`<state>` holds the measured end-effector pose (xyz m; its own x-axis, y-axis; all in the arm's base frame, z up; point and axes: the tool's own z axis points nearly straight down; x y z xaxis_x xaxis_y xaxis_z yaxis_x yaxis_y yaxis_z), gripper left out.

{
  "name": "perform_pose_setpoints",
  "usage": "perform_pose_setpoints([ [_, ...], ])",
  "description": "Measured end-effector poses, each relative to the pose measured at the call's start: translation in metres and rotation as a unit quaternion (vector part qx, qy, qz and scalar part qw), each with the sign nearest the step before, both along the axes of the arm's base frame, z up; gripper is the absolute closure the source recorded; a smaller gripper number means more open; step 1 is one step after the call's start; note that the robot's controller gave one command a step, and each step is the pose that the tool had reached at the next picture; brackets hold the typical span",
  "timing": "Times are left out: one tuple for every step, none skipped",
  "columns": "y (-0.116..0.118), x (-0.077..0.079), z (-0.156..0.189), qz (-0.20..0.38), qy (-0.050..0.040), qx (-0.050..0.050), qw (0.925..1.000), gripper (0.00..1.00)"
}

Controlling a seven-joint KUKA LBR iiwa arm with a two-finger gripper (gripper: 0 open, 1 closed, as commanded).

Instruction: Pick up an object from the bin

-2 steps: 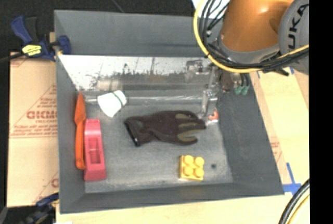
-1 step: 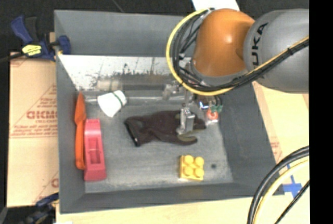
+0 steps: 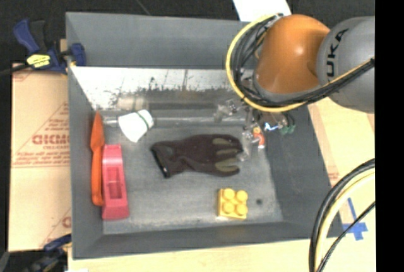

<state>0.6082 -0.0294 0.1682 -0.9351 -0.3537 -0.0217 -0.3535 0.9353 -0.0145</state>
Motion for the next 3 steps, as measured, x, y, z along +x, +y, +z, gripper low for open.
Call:
perform_pose_setpoints([
  [0.083, 0.007, -0.08, -0.015, 0.0101, 0.006, 0.9998, 0.0],
  [0.034, 0.0, -0.092, 0.096, -0.0028, -0.002, 0.9954, 0.0],
  [0.06, 0.002, -0.069, -0.003, 0.0027, 0.004, 1.0, 0.0],
])
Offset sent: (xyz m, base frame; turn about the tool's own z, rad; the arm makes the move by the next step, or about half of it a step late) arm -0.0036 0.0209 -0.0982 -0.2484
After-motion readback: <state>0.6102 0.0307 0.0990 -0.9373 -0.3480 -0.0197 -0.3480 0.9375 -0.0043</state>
